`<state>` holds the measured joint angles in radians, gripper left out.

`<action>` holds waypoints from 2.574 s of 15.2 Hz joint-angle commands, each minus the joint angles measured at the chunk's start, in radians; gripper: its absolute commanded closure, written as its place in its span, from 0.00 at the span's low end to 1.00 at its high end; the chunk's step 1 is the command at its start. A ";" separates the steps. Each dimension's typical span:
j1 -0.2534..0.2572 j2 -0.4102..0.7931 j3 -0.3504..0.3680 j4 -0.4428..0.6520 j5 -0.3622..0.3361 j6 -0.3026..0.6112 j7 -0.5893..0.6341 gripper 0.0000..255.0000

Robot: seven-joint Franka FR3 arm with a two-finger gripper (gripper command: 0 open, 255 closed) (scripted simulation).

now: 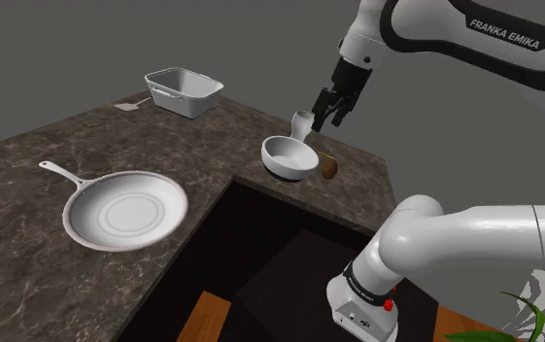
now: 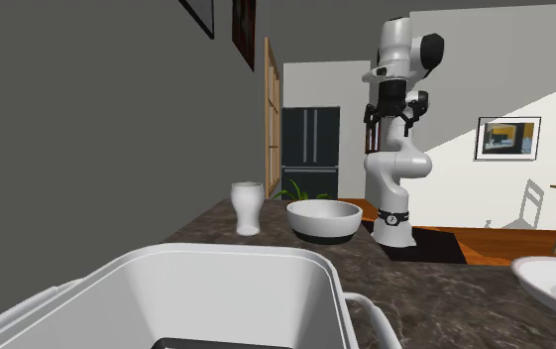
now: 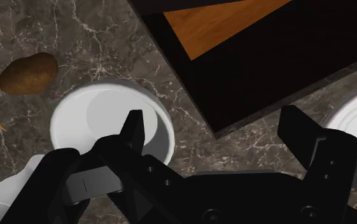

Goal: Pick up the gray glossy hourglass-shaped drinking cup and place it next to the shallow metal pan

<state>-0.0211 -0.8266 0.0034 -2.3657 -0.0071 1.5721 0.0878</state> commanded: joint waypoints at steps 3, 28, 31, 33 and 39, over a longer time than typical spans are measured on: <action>-0.011 0.038 -0.041 0.000 -0.022 0.040 -0.044 0.00; -0.070 0.847 -0.473 0.454 0.111 0.375 -0.650 0.00; -0.103 0.978 -0.491 0.570 0.186 0.365 -0.730 0.00; -0.134 1.067 -0.494 0.657 0.236 0.350 -0.777 0.00; -0.137 1.091 -0.485 0.619 0.252 0.409 -0.789 0.00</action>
<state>-0.1589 0.2621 -0.4830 -1.7374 0.2426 1.9684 -0.6992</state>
